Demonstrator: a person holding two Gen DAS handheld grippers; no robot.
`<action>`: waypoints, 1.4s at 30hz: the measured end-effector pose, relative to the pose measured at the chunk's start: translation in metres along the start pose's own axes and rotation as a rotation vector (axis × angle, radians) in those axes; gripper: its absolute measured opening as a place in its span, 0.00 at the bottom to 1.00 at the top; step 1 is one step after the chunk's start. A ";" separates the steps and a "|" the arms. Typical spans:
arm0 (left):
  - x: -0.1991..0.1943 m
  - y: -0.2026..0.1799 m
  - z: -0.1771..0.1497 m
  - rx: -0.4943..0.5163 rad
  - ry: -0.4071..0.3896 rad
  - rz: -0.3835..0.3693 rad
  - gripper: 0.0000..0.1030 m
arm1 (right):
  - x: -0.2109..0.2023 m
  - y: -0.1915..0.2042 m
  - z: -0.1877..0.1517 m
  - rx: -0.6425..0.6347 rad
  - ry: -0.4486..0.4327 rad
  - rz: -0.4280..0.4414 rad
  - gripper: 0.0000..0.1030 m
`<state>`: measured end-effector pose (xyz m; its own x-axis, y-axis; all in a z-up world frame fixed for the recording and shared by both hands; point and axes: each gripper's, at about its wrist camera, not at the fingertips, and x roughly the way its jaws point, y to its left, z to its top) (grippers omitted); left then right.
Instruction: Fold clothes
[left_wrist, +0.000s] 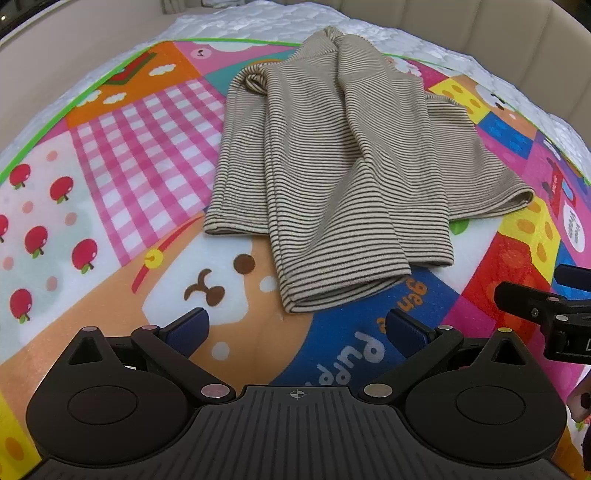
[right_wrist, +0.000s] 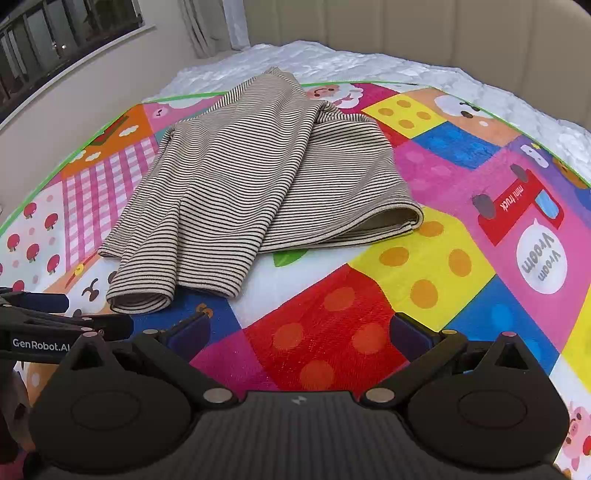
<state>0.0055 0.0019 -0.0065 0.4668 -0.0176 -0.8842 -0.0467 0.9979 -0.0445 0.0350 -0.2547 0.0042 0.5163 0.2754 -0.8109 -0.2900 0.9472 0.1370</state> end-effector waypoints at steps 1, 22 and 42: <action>0.000 0.000 0.000 0.000 0.000 0.000 1.00 | 0.000 0.000 0.000 0.001 0.001 0.000 1.00; 0.002 0.000 0.000 -0.005 0.005 -0.001 1.00 | 0.002 -0.001 0.000 0.007 0.007 0.001 1.00; 0.004 0.002 0.000 -0.008 0.008 -0.001 1.00 | 0.006 -0.004 -0.001 0.013 0.018 -0.002 1.00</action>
<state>0.0078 0.0043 -0.0101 0.4596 -0.0188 -0.8879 -0.0530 0.9974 -0.0485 0.0384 -0.2571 -0.0023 0.5022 0.2706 -0.8213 -0.2788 0.9497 0.1424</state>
